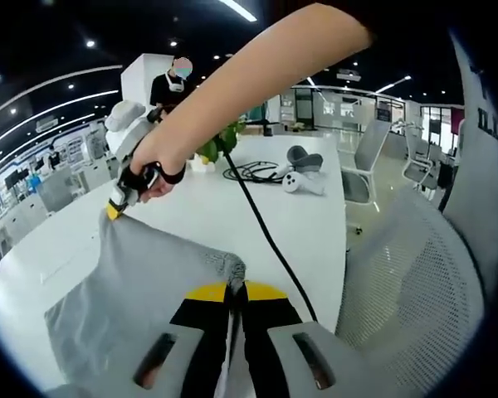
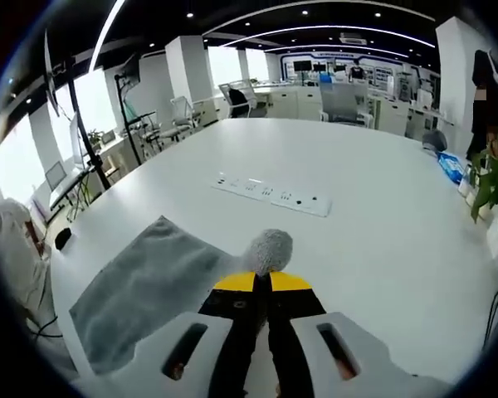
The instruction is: Fold the towel on the table until its edges align and the towel forms a compact rectangular stack.
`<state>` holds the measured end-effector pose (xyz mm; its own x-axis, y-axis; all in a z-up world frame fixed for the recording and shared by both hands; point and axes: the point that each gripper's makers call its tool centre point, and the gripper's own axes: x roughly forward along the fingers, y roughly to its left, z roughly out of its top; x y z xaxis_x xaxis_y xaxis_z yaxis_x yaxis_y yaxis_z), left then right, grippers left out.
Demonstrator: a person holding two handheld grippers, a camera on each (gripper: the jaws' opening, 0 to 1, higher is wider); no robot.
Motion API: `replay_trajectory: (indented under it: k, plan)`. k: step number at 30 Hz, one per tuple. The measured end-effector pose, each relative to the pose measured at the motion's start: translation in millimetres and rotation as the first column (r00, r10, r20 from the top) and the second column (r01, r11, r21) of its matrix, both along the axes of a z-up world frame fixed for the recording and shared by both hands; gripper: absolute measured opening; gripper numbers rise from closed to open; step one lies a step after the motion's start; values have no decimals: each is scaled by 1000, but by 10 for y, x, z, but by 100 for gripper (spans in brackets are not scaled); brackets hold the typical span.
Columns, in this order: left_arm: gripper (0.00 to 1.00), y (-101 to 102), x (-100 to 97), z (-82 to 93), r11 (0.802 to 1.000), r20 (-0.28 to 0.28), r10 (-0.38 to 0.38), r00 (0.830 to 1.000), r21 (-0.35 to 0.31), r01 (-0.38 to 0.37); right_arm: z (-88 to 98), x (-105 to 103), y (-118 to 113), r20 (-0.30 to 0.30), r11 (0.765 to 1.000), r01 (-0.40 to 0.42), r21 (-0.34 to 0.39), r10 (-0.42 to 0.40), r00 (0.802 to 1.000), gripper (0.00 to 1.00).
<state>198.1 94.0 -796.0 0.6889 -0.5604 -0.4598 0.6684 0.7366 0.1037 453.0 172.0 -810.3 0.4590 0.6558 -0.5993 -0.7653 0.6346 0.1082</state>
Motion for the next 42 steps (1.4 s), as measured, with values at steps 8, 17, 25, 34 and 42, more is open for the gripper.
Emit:
replay_trajectory:
  k: [8,17,25,34,42]
  plan:
    - [5,142,-12,113,998,17,53,998,-38,-52,123,-33,146,24,1000,-13,2,13,1000,1]
    - [5,353,-69,255,980,2,149,989,-133,-147,268,-86,321,46,999,-34,12,33,998,1]
    - [5,547,-184,310,966,1,207,978,-159,-204,332,-175,520,52,998,-60,25,59,997,1]
    - [5,730,-236,361,947,1,268,963,-185,-264,378,-252,749,62,996,-87,25,86,994,1]
    - [5,924,-310,350,930,-16,318,948,-188,-315,395,-322,921,64,994,-104,27,102,993,1]
